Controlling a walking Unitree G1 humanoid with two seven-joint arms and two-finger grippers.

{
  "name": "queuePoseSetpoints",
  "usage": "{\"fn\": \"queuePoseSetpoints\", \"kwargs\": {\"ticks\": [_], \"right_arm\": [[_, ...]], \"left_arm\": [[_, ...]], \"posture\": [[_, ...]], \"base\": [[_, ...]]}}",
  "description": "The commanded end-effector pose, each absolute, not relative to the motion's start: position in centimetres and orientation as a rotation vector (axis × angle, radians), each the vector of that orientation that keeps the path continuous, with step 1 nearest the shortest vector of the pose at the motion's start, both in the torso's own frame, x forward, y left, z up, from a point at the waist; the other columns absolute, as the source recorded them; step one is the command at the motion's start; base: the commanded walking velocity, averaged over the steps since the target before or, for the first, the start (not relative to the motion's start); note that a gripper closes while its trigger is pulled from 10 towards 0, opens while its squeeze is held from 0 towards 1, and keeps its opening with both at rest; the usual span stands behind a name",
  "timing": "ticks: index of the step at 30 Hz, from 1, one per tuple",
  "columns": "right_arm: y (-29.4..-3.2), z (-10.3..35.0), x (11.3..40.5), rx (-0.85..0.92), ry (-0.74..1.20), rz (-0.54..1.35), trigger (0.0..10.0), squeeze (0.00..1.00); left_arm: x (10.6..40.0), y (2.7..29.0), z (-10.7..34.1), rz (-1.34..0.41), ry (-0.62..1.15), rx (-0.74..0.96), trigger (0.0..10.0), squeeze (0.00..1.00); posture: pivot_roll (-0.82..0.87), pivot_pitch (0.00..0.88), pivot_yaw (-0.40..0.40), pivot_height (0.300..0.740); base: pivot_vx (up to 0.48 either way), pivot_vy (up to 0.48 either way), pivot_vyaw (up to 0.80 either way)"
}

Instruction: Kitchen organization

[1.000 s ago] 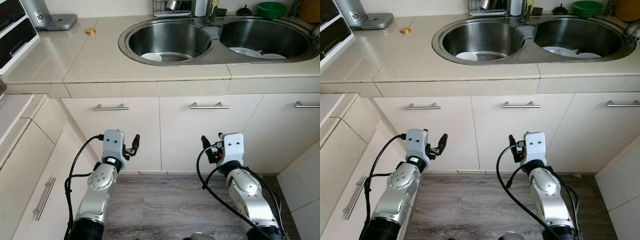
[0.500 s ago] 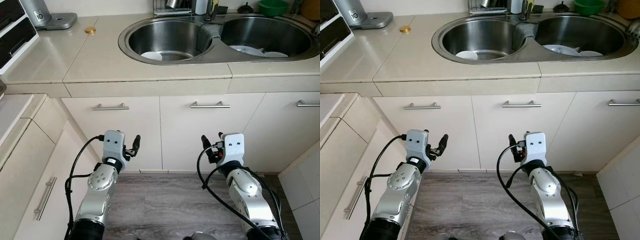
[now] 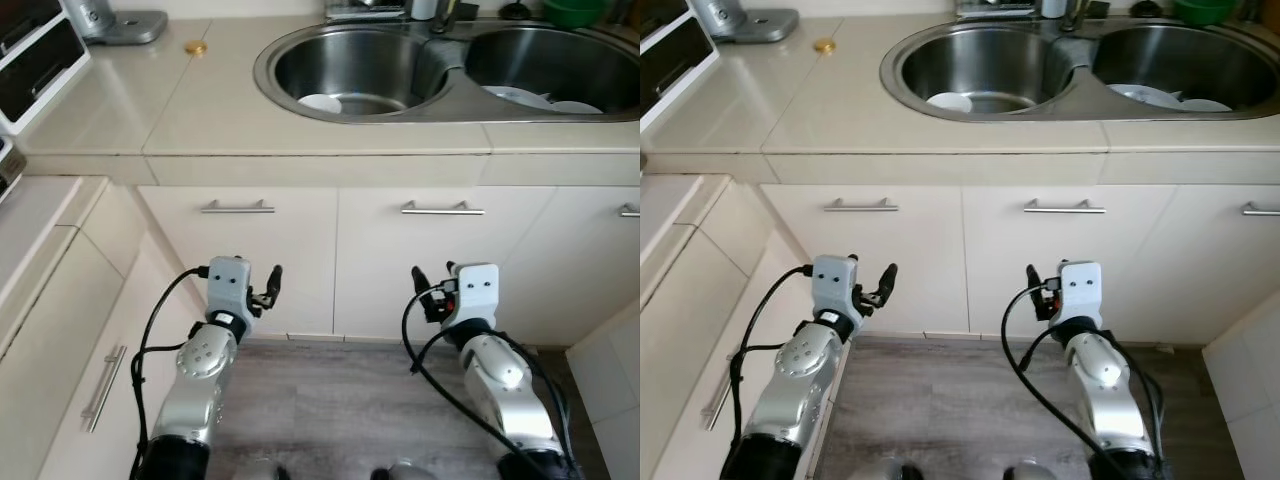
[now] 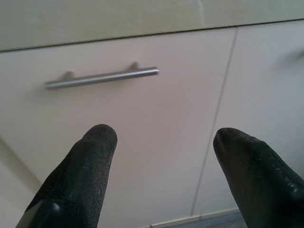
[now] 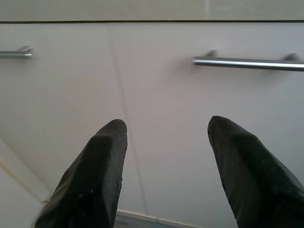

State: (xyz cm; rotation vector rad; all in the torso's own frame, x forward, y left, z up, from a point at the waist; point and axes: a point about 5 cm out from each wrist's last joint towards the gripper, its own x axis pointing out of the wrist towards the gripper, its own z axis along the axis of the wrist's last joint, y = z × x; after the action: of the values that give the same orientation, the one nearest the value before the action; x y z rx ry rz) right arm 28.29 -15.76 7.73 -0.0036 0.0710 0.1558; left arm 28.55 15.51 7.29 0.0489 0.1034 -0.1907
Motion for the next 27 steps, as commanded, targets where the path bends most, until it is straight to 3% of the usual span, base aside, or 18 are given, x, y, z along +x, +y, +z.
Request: {"fn": "queuePoseSetpoints", "kwargs": {"ticks": [1,10,20,27], "right_arm": [[-16.42,7.88,28.34,0.004,0.069,0.136,10.0,0.0],[-16.5,7.94,28.48,0.009,0.069,0.133,10.0,0.0],[-16.62,7.98,28.52,0.015,0.07,0.13,10.0,0.0],[-16.67,8.01,28.51,0.017,0.069,0.13,10.0,0.0]], "left_arm": [[28.48,15.39,7.34,-0.193,0.103,0.039,10.0,0.0],[28.6,15.38,7.39,-0.19,0.107,0.039,10.0,0.0],[28.64,15.32,7.43,-0.188,0.104,0.033,10.0,0.0],[28.62,15.31,7.56,-0.187,0.095,0.031,10.0,0.0]], "posture": [[-0.09,0.106,0.045,0.74],[-0.09,0.109,0.041,0.74],[-0.09,0.113,0.038,0.74],[-0.09,0.115,0.035,0.74]], "base": [[0.0,0.0,0.0],[0.0,0.0,0.0],[0.0,0.407,0.0],[0.0,0.0,0.0]]}}
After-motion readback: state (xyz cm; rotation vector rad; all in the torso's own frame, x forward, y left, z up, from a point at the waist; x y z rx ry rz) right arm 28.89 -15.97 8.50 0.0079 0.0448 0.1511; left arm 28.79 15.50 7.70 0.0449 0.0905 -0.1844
